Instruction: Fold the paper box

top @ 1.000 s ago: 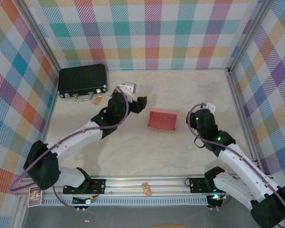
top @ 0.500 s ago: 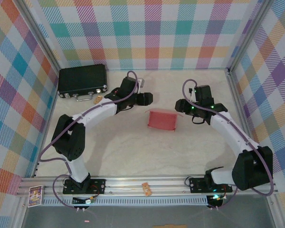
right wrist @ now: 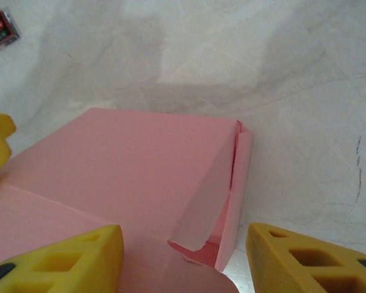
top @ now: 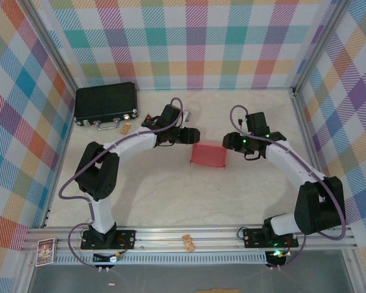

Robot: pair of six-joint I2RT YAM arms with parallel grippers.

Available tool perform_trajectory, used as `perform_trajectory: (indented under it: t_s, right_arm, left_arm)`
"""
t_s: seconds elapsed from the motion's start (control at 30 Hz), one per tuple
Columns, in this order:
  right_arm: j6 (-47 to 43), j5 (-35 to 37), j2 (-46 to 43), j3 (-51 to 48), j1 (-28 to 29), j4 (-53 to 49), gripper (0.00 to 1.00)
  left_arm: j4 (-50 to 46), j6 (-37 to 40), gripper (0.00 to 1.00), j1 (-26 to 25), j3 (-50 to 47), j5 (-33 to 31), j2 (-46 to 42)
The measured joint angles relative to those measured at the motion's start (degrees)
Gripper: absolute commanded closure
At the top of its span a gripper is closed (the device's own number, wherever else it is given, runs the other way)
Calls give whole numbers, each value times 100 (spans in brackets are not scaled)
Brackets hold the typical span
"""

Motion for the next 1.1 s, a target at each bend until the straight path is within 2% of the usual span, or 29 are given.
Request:
perform_trajectory:
  t_s: [0.13, 0.57, 0.77, 1.1]
  right_arm:
    - [2, -2, 118, -229, 28, 37, 47]
    - [66, 13, 501, -651, 157, 398, 50]
    - [184, 26, 835, -787, 212, 610, 59]
    - [289, -42, 1088, -658, 247, 975, 69]
  left_arm:
    - [13, -17, 41, -61, -33, -7, 0]
    - [96, -63, 44, -269, -767, -199, 122]
    - [352, -205, 46, -337, -1008, -219, 146]
    - [656, -448, 55, -369, -1174, -214, 146]
